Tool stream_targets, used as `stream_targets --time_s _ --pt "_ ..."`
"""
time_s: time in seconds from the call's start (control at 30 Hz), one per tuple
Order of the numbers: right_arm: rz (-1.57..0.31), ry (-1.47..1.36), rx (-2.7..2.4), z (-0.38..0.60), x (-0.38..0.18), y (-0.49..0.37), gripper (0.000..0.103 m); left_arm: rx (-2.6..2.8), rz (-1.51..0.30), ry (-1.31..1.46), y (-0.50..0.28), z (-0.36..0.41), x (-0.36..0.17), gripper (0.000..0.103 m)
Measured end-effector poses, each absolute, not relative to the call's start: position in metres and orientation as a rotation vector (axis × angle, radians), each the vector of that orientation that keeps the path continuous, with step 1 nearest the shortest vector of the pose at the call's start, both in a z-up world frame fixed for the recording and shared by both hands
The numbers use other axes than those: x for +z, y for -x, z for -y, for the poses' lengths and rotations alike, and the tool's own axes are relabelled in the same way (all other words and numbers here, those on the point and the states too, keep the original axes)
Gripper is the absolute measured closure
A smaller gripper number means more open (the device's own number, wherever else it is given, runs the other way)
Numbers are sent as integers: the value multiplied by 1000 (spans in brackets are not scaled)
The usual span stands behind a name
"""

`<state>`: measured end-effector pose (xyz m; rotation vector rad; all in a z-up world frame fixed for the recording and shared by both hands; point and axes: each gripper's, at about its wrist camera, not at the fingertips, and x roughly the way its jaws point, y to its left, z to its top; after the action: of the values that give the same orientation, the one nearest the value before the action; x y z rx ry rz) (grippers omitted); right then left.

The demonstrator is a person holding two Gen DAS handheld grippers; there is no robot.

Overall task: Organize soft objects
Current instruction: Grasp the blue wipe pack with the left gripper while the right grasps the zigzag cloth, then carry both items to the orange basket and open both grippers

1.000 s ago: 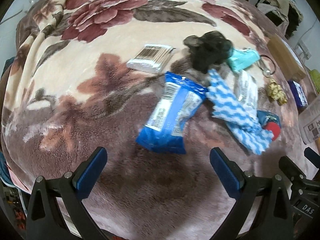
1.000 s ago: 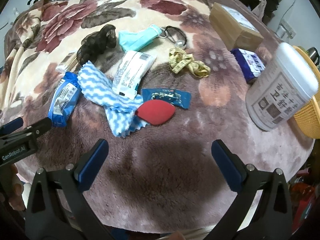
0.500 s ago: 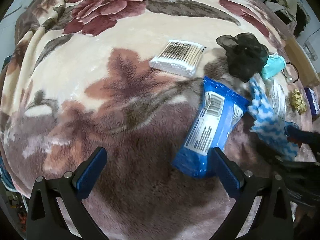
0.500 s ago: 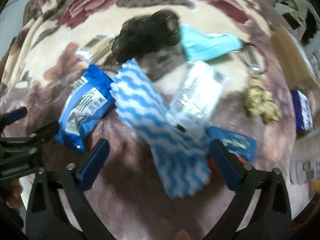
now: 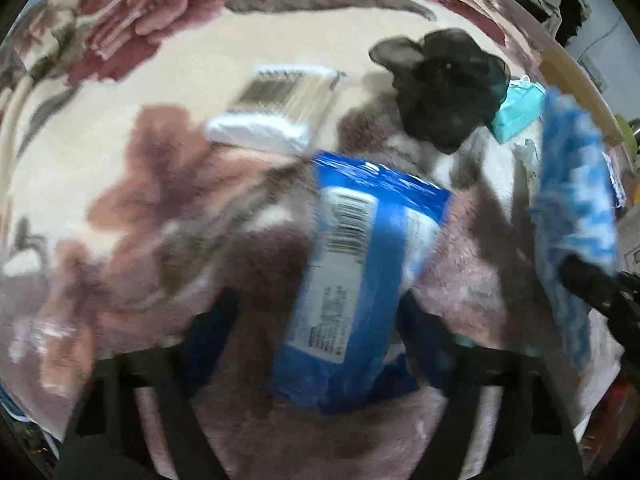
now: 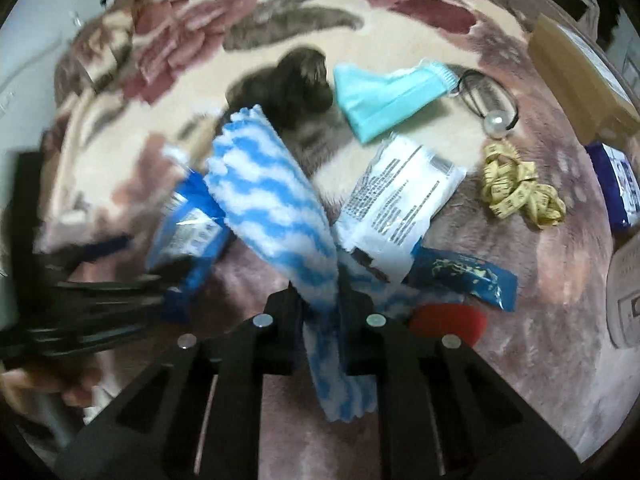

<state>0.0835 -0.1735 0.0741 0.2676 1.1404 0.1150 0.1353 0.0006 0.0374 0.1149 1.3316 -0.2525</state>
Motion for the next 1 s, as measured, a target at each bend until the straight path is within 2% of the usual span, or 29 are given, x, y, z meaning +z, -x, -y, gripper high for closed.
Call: stream_targets --time_s 0.03,0.1,0.43,1.0 --pt "-1130 -272 113 175 76 -82 89 -272 -1347 -78 -135 -1 36 52" --pt "-1108 -312 131 180 83 -79 89 -265 -1326 -61 -130 -1 42 57" --pt "-1053 -282 154 160 102 -77 89 -245 -1209 -64 -109 -14 96 58" --pt "-1003 -292 83 189 134 -32 89 -274 -1124 -91 -73 9 149 58"
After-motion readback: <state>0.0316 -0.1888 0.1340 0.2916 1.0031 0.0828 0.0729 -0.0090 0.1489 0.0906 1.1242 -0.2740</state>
